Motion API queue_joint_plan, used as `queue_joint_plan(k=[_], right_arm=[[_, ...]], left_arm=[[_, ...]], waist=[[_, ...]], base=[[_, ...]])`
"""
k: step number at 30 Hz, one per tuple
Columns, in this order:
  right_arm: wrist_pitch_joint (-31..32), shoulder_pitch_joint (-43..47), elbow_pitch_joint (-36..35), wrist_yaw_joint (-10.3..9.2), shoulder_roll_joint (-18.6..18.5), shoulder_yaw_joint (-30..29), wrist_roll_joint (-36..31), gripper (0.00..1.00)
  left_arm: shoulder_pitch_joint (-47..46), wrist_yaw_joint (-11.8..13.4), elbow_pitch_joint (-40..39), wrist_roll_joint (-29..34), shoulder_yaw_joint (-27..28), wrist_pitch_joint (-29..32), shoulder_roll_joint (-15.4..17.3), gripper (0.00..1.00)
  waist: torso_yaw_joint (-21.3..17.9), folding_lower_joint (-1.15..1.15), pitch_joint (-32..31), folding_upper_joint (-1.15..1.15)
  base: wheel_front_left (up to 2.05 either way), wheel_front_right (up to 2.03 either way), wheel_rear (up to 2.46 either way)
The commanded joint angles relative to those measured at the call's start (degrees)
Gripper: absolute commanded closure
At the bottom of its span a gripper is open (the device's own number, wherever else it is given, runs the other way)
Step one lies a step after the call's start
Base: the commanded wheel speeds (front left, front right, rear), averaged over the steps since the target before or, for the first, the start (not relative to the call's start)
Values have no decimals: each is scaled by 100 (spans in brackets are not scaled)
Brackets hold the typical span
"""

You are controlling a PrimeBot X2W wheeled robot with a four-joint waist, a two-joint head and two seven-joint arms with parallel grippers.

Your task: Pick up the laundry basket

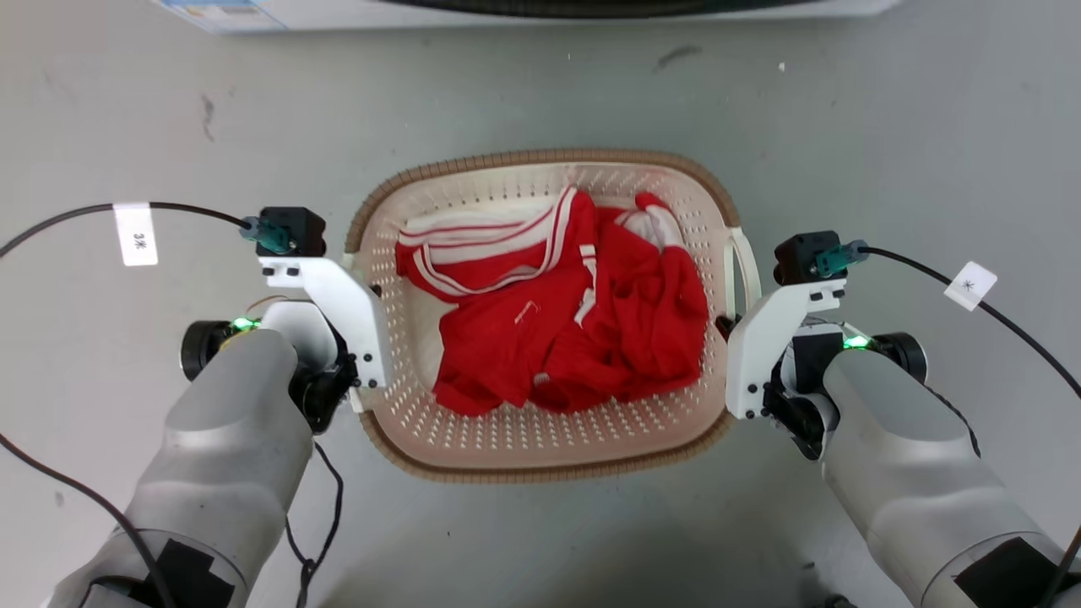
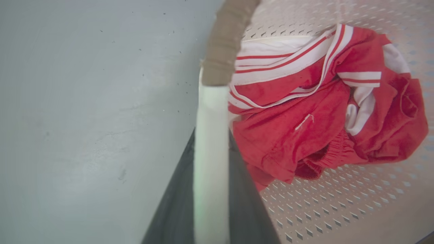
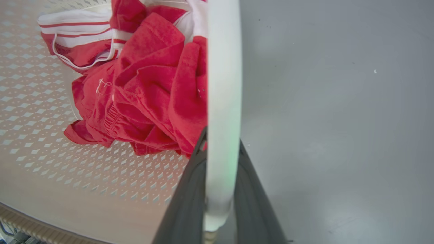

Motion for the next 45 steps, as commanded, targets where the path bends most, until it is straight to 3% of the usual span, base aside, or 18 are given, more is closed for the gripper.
queue_joint_plan(k=[1,20,30,45], right_arm=[[79,51,1,26,74,54,68,100],[1806,378,414,43,8,147,621,100],[2628,660,464,43,29,-7,798,100],[3311,1285,461,42,67,-258,621,100]], left_arm=[[39,-27,-27,-87,-60,91,-153,100],[485,-54,223,-1155,-475,1622,-540,100],[594,-56,388,-1461,-628,2340,-617,100],[1407,-55,539,-1718,-820,2522,-739,100]], waist=[[36,-1,-286,0],[196,-1,-2566,0],[170,-1,-3435,0],[43,-1,-4491,0]], base=[[0,0,0],[0,0,0],[0,0,0],[0,0,0]])
